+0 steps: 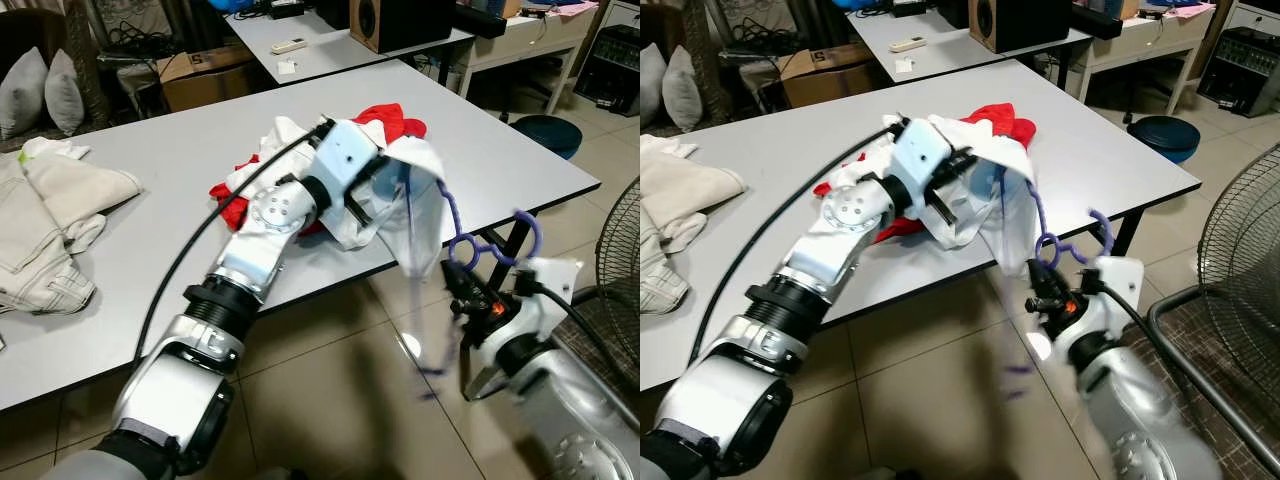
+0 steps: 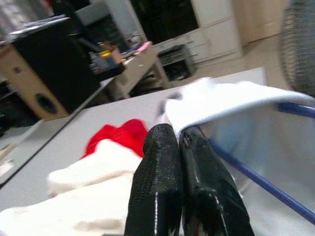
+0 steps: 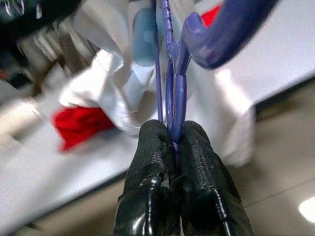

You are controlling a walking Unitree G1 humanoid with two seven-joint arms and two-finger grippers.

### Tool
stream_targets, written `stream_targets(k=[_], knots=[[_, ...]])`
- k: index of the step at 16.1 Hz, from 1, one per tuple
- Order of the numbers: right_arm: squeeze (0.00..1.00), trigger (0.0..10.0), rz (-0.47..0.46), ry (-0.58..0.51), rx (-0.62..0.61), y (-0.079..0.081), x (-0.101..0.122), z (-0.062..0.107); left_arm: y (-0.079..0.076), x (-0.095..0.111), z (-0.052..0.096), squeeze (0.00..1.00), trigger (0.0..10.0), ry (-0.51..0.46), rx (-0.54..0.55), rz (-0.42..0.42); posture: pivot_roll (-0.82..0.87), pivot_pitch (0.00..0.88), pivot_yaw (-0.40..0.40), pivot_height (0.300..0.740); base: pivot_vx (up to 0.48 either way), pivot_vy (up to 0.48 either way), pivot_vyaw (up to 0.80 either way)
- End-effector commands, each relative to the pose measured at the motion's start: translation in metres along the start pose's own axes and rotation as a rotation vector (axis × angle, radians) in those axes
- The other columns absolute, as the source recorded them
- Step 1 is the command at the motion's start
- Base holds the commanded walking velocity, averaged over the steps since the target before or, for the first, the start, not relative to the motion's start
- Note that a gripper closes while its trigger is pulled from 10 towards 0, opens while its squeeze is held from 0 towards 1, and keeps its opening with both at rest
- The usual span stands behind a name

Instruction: Hang hanger

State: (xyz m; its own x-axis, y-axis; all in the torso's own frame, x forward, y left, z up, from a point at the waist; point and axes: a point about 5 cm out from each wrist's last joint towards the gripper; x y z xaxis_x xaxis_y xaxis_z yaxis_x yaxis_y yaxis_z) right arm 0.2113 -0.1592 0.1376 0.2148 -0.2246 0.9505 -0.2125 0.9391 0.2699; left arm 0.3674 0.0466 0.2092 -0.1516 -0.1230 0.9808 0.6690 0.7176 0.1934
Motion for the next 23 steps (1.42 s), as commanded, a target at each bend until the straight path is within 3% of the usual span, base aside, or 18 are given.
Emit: stream_targets(k=[1, 6, 9, 11, 13, 16, 20, 21, 23], knots=[[0.00, 10.0, -0.063, -0.011, -0.040, -0.002, 0.001, 0.002, 0.012, 0.003, 0.006, 0.00, 0.0, -0.016, 0.056, -0.012, -0.17, 0.000, 0.118, 0.740, 0.000, 0.000, 0.00], [0.00, 10.0, -0.180, -0.065, -0.107, -0.002, 0.007, 0.000, 0.024, -0.003, 0.012, 0.00, 0.0, 0.010, 0.138, -0.027, -0.17, 0.000, 0.126, 0.740, 0.000, 0.000, 0.00], [0.00, 10.0, -0.251, -0.128, -0.178, -0.008, 0.015, 0.001, 0.044, -0.017, 0.022, 0.00, 0.0, 0.066, 0.289, -0.014, -0.17, 0.000, 0.116, 0.740, 0.000, 0.000, 0.00], [0.00, 10.0, -0.234, -0.091, -0.138, -0.002, 0.012, 0.000, 0.063, -0.026, 0.032, 0.00, 0.0, 0.096, 0.441, 0.048, -0.16, 0.000, 0.108, 0.740, 0.000, 0.000, 0.00], [0.00, 10.0, -0.233, -0.081, -0.133, -0.001, 0.012, -0.001, 0.074, -0.035, 0.039, 0.00, 0.0, 0.153, 0.514, 0.051, -0.16, 0.000, 0.100, 0.740, 0.000, 0.000, 0.00], [0.00, 10.0, -0.198, -0.088, -0.130, -0.001, 0.018, -0.006, 0.069, -0.042, 0.040, 0.00, 0.0, 0.179, 0.472, 0.064, -0.16, 0.000, 0.093, 0.740, 0.000, 0.000, 0.00], [0.00, 10.0, -0.204, -0.103, -0.145, -0.004, 0.023, -0.006, 0.085, -0.070, 0.060, 0.00, 0.0, 0.294, 0.653, 0.071, -0.16, 0.000, 0.094, 0.740, 0.000, 0.000, 0.00], [0.00, 10.0, -0.208, -0.104, -0.146, -0.004, 0.023, -0.006, 0.086, -0.071, 0.061, 0.00, 0.0, 0.298, 0.652, 0.078, -0.16, 0.000, 0.094, 0.740, 0.000, 0.000, 0.00], [0.00, 10.0, -0.179, -0.073, -0.138, -0.004, 0.022, -0.007, 0.071, -0.059, 0.048, 0.00, 0.0, 0.215, 0.482, 0.100, -0.16, 0.000, 0.093, 0.740, 0.000, 0.000, 0.00]])
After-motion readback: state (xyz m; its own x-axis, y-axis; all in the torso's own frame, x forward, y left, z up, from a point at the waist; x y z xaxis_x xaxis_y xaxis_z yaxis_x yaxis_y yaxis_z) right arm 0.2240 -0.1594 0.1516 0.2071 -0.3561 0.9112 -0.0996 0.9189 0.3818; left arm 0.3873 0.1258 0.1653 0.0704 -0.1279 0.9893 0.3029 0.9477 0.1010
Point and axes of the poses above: a point about 5 cm out from each wrist's last joint towards the gripper, its own z axis pointing back from the gripper into the wrist, its own x axis along the axis of the wrist's last joint, y = z × x, and after that the axes turned 12 degrees about z, right-handed
